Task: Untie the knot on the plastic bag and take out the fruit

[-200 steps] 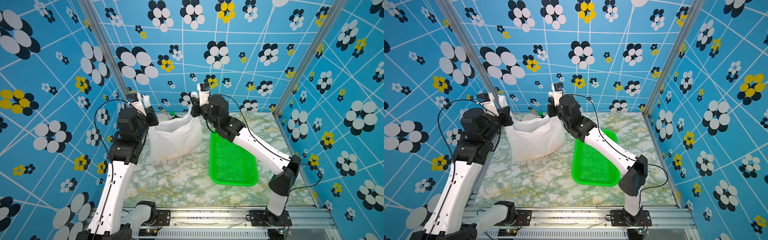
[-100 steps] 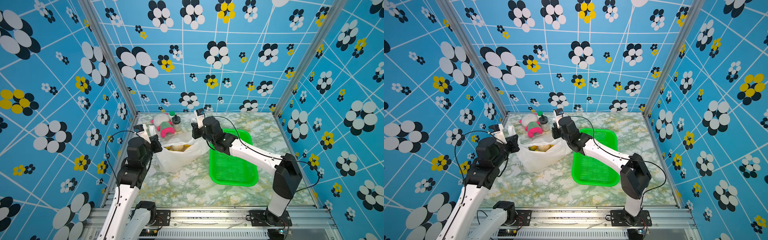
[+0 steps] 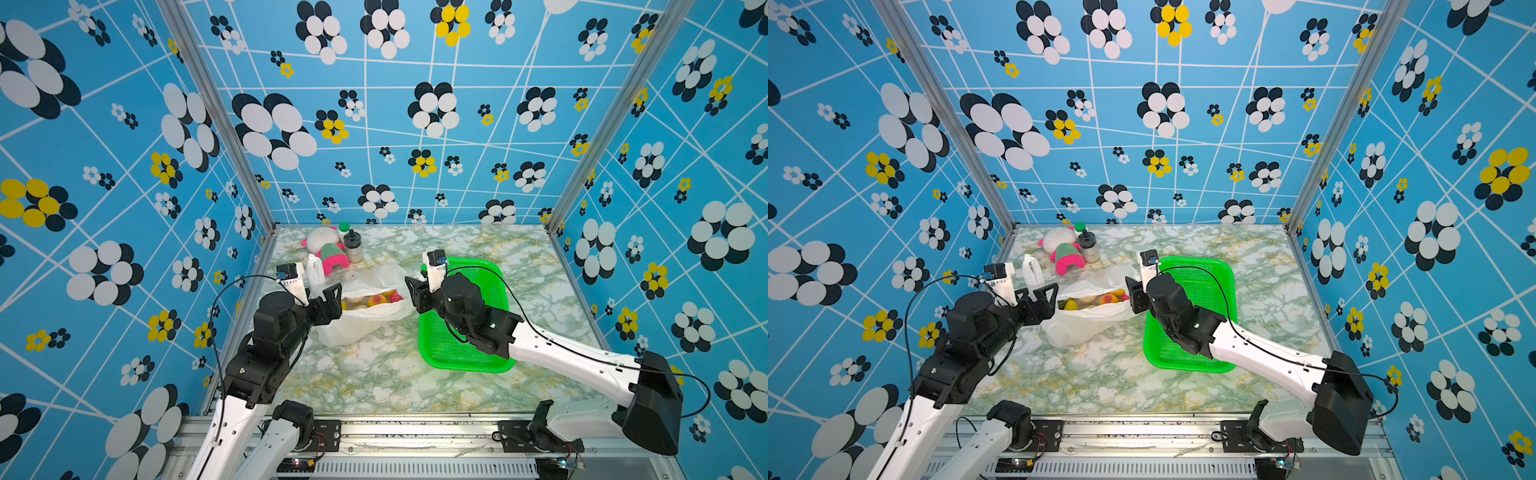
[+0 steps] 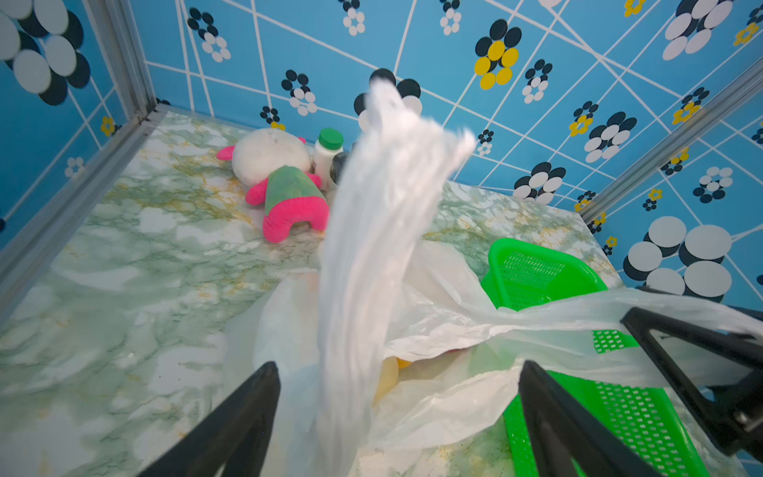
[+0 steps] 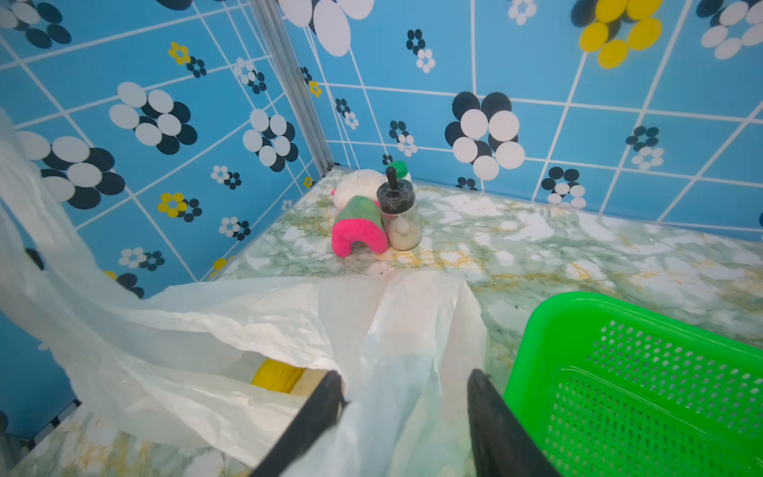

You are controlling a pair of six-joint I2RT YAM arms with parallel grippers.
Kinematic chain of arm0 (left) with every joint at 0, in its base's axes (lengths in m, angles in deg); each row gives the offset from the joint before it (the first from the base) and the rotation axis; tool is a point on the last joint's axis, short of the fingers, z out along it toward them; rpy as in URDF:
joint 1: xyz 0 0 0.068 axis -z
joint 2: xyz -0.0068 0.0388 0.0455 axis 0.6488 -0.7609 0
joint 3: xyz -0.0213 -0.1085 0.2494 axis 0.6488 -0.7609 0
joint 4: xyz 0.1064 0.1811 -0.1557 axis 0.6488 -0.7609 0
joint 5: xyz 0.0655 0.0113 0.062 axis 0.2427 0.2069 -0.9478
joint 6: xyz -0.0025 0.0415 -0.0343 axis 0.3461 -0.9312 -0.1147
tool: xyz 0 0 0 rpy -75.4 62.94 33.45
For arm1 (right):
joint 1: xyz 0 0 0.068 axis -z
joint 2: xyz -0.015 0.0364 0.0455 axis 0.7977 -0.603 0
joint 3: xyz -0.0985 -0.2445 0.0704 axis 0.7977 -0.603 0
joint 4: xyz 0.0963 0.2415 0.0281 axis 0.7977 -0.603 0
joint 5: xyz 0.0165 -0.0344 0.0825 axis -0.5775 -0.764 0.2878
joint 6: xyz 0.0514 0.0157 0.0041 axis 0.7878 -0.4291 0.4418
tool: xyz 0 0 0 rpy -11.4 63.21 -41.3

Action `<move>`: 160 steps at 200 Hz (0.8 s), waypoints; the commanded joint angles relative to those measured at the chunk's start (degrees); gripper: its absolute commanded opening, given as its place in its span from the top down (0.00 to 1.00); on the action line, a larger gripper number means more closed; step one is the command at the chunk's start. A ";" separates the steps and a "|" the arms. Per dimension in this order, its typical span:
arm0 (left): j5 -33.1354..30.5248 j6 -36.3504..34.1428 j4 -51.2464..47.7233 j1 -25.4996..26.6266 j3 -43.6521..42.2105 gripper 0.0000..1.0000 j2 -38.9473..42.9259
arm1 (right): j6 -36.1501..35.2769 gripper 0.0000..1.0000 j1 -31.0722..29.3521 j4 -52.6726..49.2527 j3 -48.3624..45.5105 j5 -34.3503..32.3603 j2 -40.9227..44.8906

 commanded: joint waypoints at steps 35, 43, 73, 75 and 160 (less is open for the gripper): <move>-4.39 -12.70 3.87 12.34 11.56 0.01 -3.44 | -4.54 0.26 -4.81 0.10 -5.20 -6.81 11.15; -5.98 -16.19 5.88 16.35 11.31 0.01 -4.75 | -4.72 0.24 -4.81 0.20 -5.65 -7.16 12.00; -18.09 -34.01 10.26 29.05 10.21 0.00 -13.39 | -4.61 0.19 -4.89 -0.59 -6.63 -7.85 13.16; -18.57 -35.00 10.35 29.22 10.14 0.01 -14.04 | -4.50 0.19 -4.85 -0.64 -6.72 -7.88 13.20; -28.39 -31.68 2.38 25.33 6.26 0.07 -18.83 | -7.89 0.01 -7.30 -1.84 -10.14 2.88 14.27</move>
